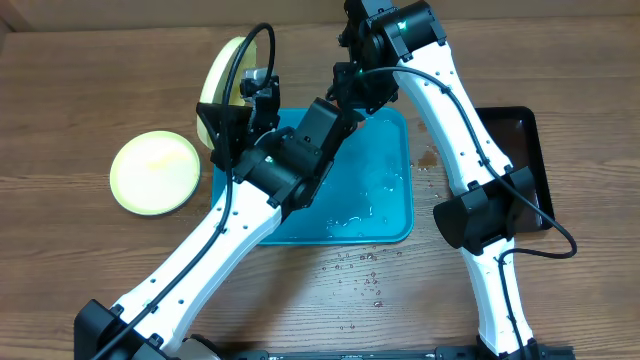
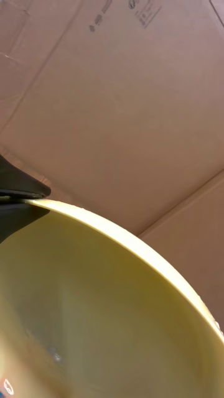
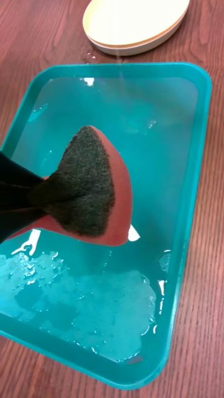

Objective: Clean dirty plates on tray and stack at the side
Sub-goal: 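Carry the yellow plate left with left gripper and stack it on the pile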

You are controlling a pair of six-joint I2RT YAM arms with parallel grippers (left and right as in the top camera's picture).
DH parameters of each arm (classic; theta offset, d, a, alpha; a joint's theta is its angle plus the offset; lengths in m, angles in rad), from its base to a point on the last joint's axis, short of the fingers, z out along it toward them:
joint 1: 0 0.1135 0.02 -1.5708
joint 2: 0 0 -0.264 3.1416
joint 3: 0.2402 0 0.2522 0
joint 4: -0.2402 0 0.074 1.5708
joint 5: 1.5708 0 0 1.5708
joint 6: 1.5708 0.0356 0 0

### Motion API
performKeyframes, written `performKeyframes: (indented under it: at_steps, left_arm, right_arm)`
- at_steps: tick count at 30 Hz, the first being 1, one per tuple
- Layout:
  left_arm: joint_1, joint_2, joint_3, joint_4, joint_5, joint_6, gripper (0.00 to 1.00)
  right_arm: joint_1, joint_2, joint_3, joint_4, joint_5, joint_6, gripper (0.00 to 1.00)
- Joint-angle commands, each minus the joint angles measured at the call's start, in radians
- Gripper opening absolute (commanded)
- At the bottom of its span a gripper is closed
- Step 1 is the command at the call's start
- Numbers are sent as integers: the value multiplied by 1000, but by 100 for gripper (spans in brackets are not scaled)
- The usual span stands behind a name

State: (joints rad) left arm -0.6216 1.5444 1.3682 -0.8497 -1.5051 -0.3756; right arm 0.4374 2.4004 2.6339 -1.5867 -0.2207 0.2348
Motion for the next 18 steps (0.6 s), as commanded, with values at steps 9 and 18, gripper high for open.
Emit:
performKeyframes:
  at_steps: [9,18]
  left_arm:
    - [14,-19,21,1,124,-25,4]
    - [289,-19,21,-105,1001,-24,4]
  right_arm:
    - [-3,-16,19,2,23,-8,4]
    - [-3,-16,19,2,22,-8,4]
